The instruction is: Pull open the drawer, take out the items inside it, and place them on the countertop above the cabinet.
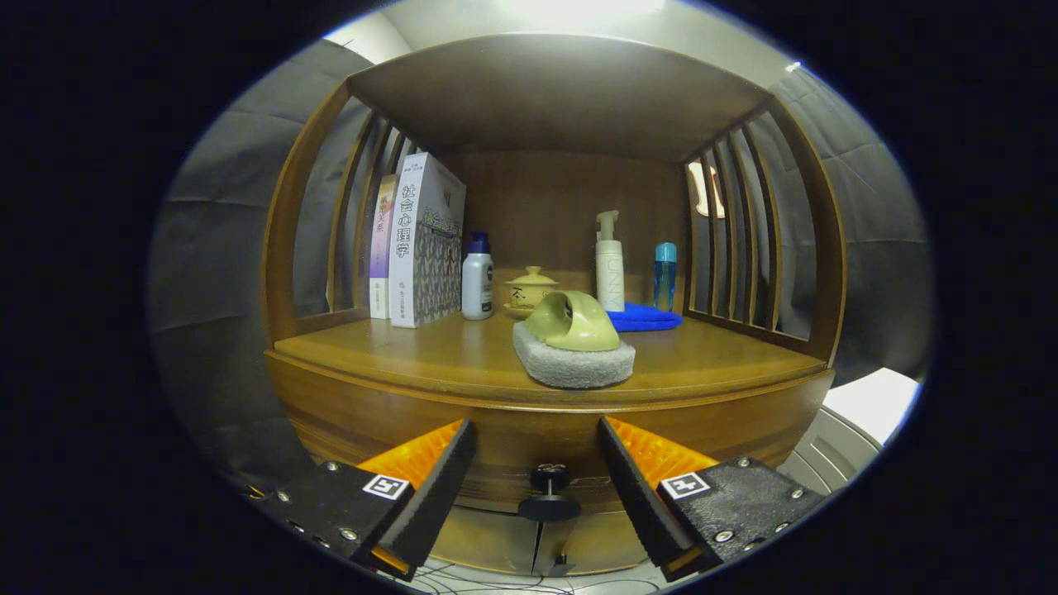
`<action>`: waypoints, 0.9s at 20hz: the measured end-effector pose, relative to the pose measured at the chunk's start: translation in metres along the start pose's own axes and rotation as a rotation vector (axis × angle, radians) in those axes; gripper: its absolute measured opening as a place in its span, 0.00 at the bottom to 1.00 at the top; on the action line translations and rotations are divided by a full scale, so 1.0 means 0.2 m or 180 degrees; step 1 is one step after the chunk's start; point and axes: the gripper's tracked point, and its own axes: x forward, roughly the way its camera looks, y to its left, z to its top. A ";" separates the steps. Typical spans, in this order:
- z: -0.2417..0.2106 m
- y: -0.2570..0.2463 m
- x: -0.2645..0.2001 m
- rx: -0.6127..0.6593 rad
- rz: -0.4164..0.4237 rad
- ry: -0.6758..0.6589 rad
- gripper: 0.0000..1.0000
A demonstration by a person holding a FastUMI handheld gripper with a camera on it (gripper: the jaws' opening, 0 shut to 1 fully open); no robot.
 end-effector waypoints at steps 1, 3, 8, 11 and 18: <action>0.02 0.00 -0.01 -0.0036 -0.0001 -0.0018 0.95; 0.08 0.00 -0.05 -0.0100 -0.0010 -0.0054 0.95; 0.26 -0.01 -0.23 0.0012 -0.0064 -0.0142 0.95; 0.40 -0.03 -0.40 0.0117 -0.0115 -0.0264 0.95; 0.57 -0.05 -0.88 0.0184 -0.0204 -0.0546 0.94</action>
